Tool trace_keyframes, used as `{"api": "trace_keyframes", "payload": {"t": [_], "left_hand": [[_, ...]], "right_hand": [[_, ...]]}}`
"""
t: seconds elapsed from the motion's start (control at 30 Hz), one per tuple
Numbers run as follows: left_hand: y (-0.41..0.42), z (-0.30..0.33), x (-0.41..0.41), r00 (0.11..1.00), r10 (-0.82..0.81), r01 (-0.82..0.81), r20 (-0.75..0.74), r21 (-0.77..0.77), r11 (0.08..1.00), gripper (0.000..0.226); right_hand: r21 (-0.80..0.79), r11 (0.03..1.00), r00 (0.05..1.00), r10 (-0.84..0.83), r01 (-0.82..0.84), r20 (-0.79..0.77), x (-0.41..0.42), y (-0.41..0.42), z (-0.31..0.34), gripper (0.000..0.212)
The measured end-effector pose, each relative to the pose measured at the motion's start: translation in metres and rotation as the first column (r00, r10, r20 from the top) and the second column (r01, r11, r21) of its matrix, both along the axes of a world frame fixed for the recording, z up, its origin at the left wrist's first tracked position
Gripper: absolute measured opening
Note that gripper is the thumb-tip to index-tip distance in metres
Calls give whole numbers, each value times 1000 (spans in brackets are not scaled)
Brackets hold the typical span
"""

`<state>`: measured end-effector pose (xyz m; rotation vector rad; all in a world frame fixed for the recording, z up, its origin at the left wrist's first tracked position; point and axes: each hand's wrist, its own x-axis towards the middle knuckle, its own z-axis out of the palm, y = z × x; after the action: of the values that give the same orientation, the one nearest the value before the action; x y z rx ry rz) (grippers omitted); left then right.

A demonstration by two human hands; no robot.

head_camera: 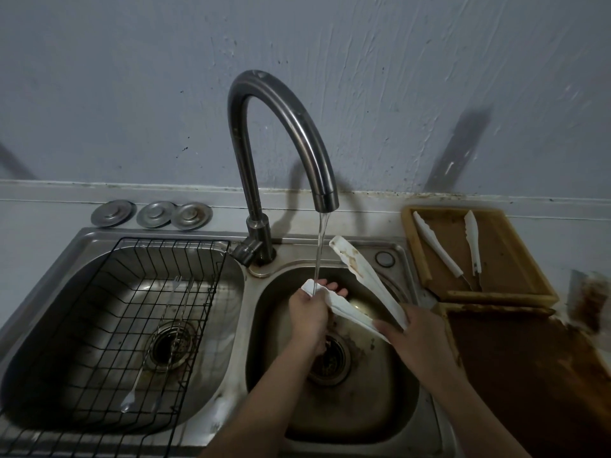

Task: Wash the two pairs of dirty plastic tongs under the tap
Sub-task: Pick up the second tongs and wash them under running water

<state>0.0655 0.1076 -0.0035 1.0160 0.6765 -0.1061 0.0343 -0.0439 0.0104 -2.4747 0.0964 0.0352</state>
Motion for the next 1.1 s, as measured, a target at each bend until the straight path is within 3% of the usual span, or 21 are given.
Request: {"api": "trace_keyframes", "payload": {"t": [0.1,0.17,0.23,0.33,0.47,0.57,0.63,0.7,0.77,0.83,0.87,1.0,1.1], "left_hand": [[13,0,6,997,-74,74,-8,158,985,48],[15,-1,9,994,-92,100,-60,139,985,57],[13,0,11,997,-35,36,-63,21,999,48],[10,2,9,997,71,-76,-43,-120,990,16],[-1,9,8,989,150,-151,-13,-147,978,38],[-5,9,6,998,52,-53,-19,-76,996,46],[-4,7,1,980,-178,182,-88,44,982,35],[-4,7,-7,910,-364,403,-200,208,891,18],[-1,2,-11,925,-282,363,-254,369,856,18],[9,-8,-9,978,-99,177,-185,472,863,39],[15,-11,-7,988,-75,127,-136,431,893,45],[20,-12,-8,996,-93,95,-17,131,987,36],[21,-9,-14,997,-76,78,-21,119,990,23]], "right_hand": [[42,999,1000,-6,6,0,1,-2,0,25],[50,999,1000,-7,7,-11,1,-2,0,25],[72,997,1000,-6,7,-22,1,0,-3,25],[66,998,1000,3,-1,-28,6,7,-4,22],[105,994,1000,5,-2,-31,11,17,-7,19],[145,989,999,-22,28,-39,12,23,-14,21],[133,991,1000,-8,12,-24,13,28,-15,21],[83,996,999,39,-38,-12,15,32,-14,20],[56,995,996,84,-83,-24,15,33,-13,23],[56,993,992,112,-108,-60,14,32,-13,32],[45,992,989,124,-120,-81,13,31,-13,35],[2,986,981,164,-165,-100,9,31,-11,40],[-13,979,976,203,-205,-73,4,32,-12,41]]}}
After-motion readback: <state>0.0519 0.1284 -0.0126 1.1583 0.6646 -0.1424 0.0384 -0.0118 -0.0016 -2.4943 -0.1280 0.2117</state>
